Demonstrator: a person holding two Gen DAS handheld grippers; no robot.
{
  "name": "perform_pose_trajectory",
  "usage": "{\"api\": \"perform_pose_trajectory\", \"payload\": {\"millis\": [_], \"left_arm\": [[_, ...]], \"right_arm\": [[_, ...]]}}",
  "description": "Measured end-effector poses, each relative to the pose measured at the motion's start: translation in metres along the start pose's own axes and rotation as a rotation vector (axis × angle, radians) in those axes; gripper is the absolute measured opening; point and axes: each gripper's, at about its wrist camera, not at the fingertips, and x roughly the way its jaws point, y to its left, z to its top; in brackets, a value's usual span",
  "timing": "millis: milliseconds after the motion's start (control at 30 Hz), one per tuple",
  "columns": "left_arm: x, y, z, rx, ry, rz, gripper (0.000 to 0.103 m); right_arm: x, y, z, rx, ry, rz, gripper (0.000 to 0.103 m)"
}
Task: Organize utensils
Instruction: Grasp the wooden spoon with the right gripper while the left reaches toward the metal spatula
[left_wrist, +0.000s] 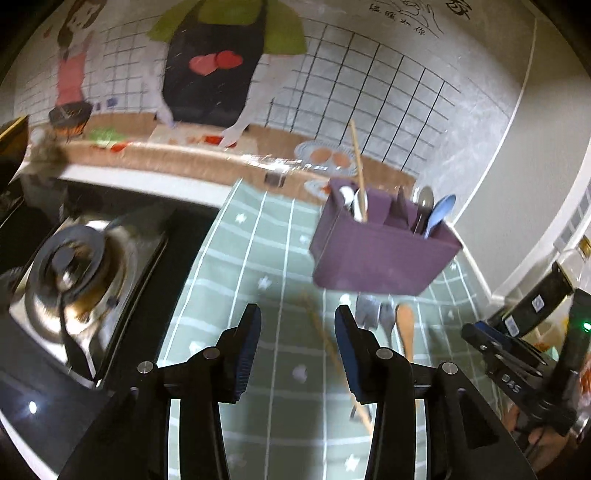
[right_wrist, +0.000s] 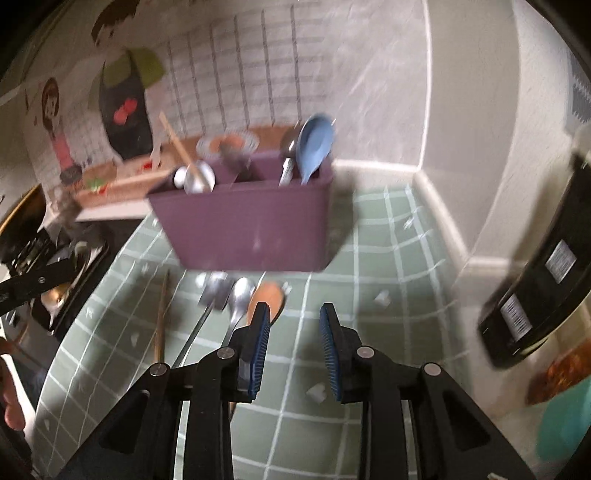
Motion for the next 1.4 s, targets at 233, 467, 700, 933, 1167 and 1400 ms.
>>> {"api": "perform_pose_trajectory", "payload": {"millis": [233, 467, 700, 933, 1167, 1400], "left_arm": [[-0.018, 0.015, -0.017, -0.021, 0.012, 0.014, 0.043], [-0.021, 0.023, -0.02, -0.039, 0.024, 0.039, 0.043], [-0.017, 0.025, -0.023, -0.059, 0.025, 0.058, 0.043], [-0.003, 0.023, -0.024, -0.051, 0.056, 0.07, 0.043], [0.01, 0.013, -0.02, -0.028, 0.086, 0.043, 0.043], [0.017, 0.008, -0.019, -0.022, 0.107, 0.027, 0.043]], "right_arm": [[0.032, 0.024, -0.007, -0.046, 0.071, 0.015, 0.027], [0.06, 0.028, -0.006, -0.022, 0.108, 0.035, 0.027], [0.08, 0.025, -0.003, 0.025, 0.133, 0.042, 0.027], [0.093, 0.034, 0.007, -0.008, 0.12, 0.018, 0.027], [0.102, 0.037, 0.015, -0.035, 0.122, 0.01, 0.024], [0.085, 0.026, 0.016, -0.029, 0.059, 0.049, 0.007]]}}
